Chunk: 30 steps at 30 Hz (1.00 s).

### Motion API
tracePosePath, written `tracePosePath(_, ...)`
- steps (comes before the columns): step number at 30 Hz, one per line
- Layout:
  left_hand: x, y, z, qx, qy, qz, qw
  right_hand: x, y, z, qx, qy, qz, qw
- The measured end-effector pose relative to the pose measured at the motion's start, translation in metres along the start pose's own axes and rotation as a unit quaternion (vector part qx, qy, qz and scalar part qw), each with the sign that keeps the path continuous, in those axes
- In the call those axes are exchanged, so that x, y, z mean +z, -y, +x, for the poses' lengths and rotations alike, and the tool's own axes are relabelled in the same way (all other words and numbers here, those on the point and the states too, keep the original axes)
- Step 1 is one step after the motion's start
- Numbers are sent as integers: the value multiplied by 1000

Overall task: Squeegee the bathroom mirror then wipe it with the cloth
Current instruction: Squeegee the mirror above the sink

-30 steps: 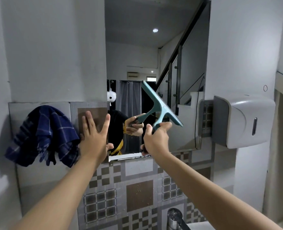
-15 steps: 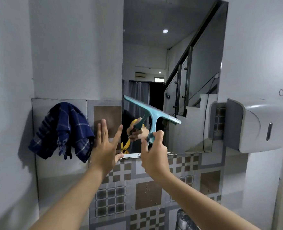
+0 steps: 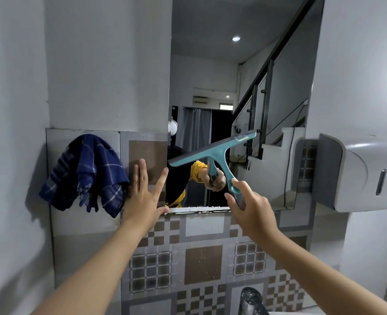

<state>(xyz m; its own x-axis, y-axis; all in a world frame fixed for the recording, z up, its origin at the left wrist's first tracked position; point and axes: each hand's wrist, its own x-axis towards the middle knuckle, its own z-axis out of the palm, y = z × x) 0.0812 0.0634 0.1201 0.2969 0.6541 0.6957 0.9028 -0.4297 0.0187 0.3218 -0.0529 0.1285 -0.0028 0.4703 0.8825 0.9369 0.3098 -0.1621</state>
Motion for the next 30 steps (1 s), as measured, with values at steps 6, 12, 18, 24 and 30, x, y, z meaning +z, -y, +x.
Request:
tracePosePath(6,0,0,1,-2,-3,4,1000,-18,-34,9,-19,-12,-42,999)
tracePosePath(12,2,-1,1,-6,-9,5,1000,-30,-66,13,-43,-2,-62,997)
tracePosePath(18,7,1,2,0,-29,30,999,-46,-92,17,-69,3,-67,995)
tracePosePath(24,9,3,3,3,-30,41,999,-62,-114,13,-81,-2,-68,994)
tracePosePath(30,8,1,3,-8,-27,23,999,-82,-160,-7,-35,-14,-59,998)
